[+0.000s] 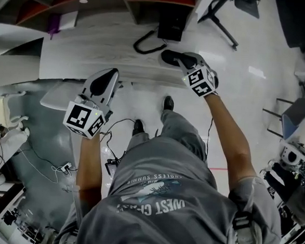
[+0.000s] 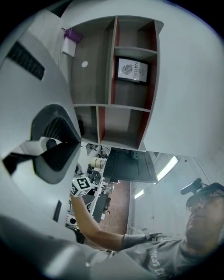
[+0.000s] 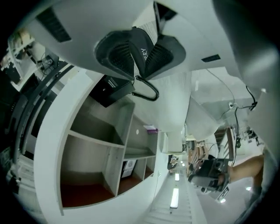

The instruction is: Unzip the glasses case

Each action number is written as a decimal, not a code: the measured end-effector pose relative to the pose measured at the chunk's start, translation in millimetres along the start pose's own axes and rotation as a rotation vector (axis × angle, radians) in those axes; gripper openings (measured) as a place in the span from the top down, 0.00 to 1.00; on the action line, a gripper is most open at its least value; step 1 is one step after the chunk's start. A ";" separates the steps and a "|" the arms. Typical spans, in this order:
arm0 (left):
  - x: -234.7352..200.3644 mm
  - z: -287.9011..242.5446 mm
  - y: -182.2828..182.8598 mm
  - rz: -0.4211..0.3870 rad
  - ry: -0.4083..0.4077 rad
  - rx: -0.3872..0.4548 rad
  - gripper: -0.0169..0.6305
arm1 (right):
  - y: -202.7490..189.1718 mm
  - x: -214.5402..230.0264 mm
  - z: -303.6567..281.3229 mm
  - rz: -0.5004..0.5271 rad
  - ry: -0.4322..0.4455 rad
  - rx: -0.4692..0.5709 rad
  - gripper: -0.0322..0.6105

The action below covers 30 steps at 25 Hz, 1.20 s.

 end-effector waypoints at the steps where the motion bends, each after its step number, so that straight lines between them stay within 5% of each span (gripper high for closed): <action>1: 0.9 -2.9 -2.5 0.006 0.000 -0.008 0.97 | -6.2 0.7 -6.2 0.030 0.010 -0.020 0.80; 11: 10.0 -26.5 -28.8 0.064 -0.012 -0.064 0.97 | -72.9 -0.2 -62.8 0.518 0.050 -0.239 0.55; 15: 12.8 -28.3 -33.3 0.080 -0.014 -0.076 0.97 | -88.0 2.1 -73.7 0.623 0.078 -0.271 0.51; 20: 16.4 -31.2 -37.6 0.097 -0.013 -0.090 0.97 | -90.0 16.0 -86.5 0.564 0.092 -0.241 0.44; 30: 17.7 -31.3 -48.2 0.116 -0.018 -0.096 0.97 | -78.3 45.1 -109.6 0.335 0.038 -0.166 0.52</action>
Point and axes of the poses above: the fingertips, and each gripper's own axes: z backward along the fingers, x to its right, y out of its top, the point moved 10 cm from there along z, backward along the fingers, and after that the axes turned 13 degrees about -z, right-handed, at the moved point
